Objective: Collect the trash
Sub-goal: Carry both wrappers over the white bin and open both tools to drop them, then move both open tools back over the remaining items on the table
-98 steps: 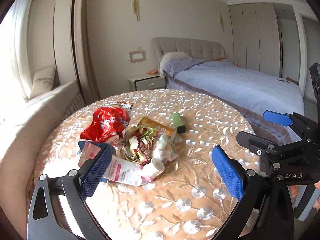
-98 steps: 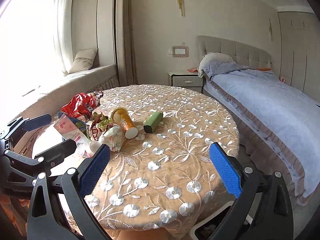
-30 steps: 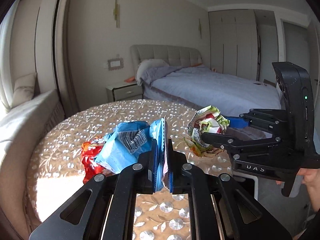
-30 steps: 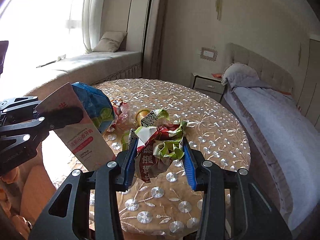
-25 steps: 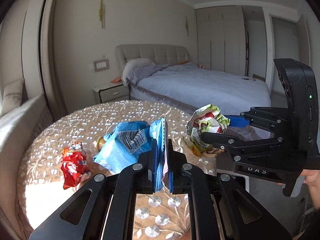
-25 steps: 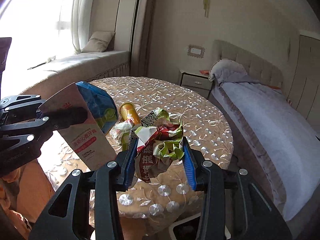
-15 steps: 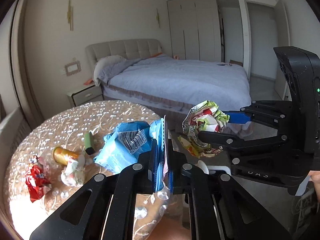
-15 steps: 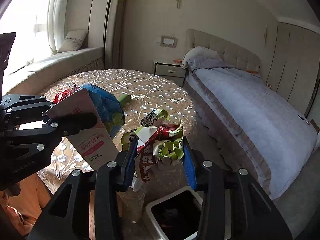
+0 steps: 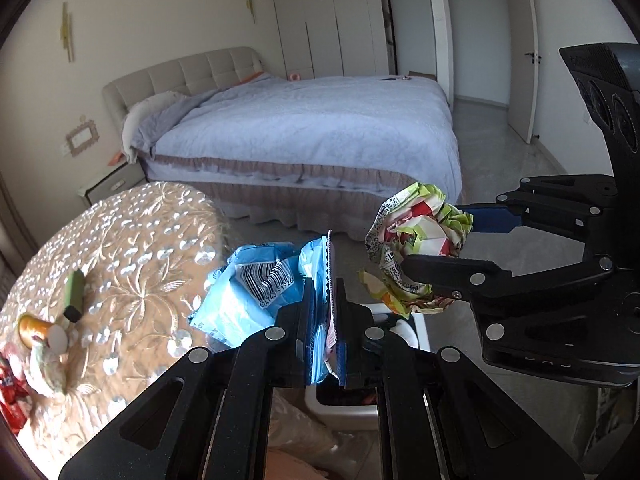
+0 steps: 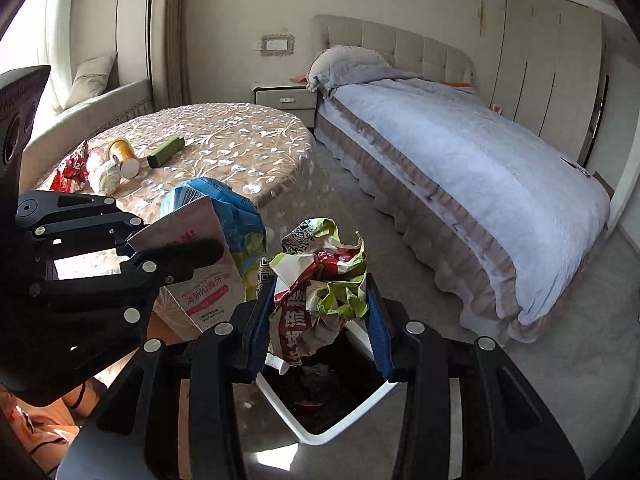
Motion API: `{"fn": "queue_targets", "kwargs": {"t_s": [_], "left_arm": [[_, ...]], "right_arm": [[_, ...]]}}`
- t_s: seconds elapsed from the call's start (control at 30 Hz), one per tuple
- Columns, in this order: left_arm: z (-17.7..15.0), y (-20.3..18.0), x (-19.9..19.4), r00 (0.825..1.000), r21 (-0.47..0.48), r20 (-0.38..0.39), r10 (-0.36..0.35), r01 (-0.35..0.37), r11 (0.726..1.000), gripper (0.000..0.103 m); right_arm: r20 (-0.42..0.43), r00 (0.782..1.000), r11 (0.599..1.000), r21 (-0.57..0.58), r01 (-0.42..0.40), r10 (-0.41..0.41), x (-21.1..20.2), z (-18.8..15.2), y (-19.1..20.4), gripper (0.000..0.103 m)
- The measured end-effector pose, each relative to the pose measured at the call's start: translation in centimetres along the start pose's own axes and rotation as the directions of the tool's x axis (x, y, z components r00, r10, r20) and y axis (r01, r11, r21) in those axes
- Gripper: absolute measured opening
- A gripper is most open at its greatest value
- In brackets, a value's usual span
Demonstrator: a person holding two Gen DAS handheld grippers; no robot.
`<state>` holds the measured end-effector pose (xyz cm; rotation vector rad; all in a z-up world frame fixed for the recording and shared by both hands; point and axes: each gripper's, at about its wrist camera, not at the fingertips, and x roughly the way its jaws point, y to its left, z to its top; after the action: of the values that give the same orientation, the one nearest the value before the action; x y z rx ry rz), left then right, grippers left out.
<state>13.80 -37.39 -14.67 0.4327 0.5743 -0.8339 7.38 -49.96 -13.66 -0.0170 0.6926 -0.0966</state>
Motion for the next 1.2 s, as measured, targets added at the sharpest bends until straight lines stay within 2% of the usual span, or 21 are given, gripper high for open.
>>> {"fn": "queue_targets", "kwargs": {"t_s": [0.3,0.57,0.77,0.83,0.87,0.9,0.93,0.97,1.0,1.03,1.2], "left_arm": [[-1.3,-3.2,6.7,0.990,0.045,-0.132,-0.051,0.058,0.997,0.008],[-2.5,-4.1,11.6,0.969,0.039,-0.231,-0.087,0.099,0.994,0.008],[-3.5,-4.1,14.5,0.953,0.043,-0.286,-0.098,0.115,0.992,0.008],[-3.9,-4.2,15.4,0.942,0.043,-0.315,-0.113,0.134,0.990,0.010],[-4.2,-4.3,15.9,0.929,0.044,-0.346,-0.133,0.158,0.987,0.013],[-4.4,-4.4,16.5,0.917,0.038,-0.371,-0.147,0.173,0.984,0.026],[-4.7,-4.3,16.8,0.918,0.043,-0.377,-0.127,0.155,0.987,0.046],[-4.8,-4.2,17.0,0.920,0.047,-0.375,-0.115,0.143,0.989,0.064],[-5.0,-3.9,17.0,0.922,0.037,-0.369,-0.117,0.141,0.989,0.094],[-5.0,-3.7,16.9,0.925,0.024,-0.359,-0.125,0.143,0.989,0.098],[-4.8,-4.2,16.3,0.929,0.048,-0.349,-0.122,0.148,0.988,0.098]], "right_arm": [[-0.139,0.990,0.998,0.057,0.006,0.002,5.0,-4.1,-3.0,0.043],[-0.238,0.971,0.993,0.115,-0.006,0.034,9.4,-6.9,-5.2,0.043],[-0.291,0.955,0.995,0.094,-0.022,0.049,12.1,-8.4,-5.2,0.043],[-0.305,0.951,0.996,0.089,-0.029,0.055,12.7,-8.8,-5.3,0.044],[-0.314,0.947,0.996,0.084,-0.040,0.064,12.9,-9.0,-5.3,0.048],[-0.329,0.942,0.996,0.073,-0.046,0.068,13.1,-9.3,-5.4,0.063],[-0.336,0.942,0.999,0.041,-0.016,0.028,13.2,-9.7,-5.5,0.069],[-0.343,0.939,1.000,0.012,0.005,0.000,13.3,-10.2,-5.6,0.084],[-0.353,0.936,1.000,-0.003,0.014,-0.014,13.5,-10.6,-5.5,0.094],[-0.357,0.934,1.000,-0.003,0.016,-0.016,13.5,-10.9,-5.6,0.094],[-0.348,0.937,0.999,0.033,0.041,-0.027,12.9,-11.3,-6.4,0.095]]}}
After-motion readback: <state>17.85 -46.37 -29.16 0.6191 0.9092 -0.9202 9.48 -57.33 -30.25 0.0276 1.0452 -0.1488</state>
